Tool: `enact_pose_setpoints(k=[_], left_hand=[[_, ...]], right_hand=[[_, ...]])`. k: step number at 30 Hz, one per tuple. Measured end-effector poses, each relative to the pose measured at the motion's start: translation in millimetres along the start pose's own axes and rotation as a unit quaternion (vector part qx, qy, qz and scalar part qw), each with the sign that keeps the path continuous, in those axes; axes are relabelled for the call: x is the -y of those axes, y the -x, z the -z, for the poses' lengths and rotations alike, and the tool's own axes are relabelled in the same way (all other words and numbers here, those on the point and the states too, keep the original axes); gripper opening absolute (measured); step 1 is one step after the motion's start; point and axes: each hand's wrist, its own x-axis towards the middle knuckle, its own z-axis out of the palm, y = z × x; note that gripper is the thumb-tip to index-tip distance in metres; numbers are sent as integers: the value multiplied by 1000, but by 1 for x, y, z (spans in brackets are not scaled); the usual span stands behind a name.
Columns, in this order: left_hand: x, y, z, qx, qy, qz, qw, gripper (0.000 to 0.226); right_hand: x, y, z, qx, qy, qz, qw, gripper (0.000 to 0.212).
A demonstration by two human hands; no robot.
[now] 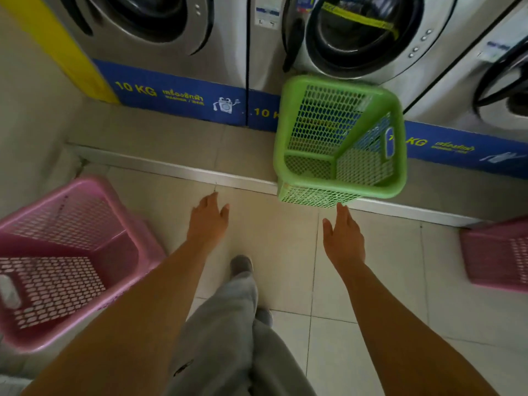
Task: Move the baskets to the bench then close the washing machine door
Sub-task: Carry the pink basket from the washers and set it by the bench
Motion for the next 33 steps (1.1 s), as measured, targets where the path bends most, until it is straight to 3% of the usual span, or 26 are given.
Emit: enact_pose_setpoints(k=[10,18,27,33], left_hand=[[-103,-110,-14,46,9,-35,998,60],[-156,-167,-31,76,11,-33,996,65],[-216,-223,-70,48,4,27,998,69],[-241,-258,-99,11,20,70,997,76]], right_hand=[[-24,-104,36,-54,-45,-104,992,53],[-49,-174,53,-66,-39,-136,988,58],[-101,-279,84,-51,-33,-144,988,63],[-140,-348,90,1,-26,-133,991,67]])
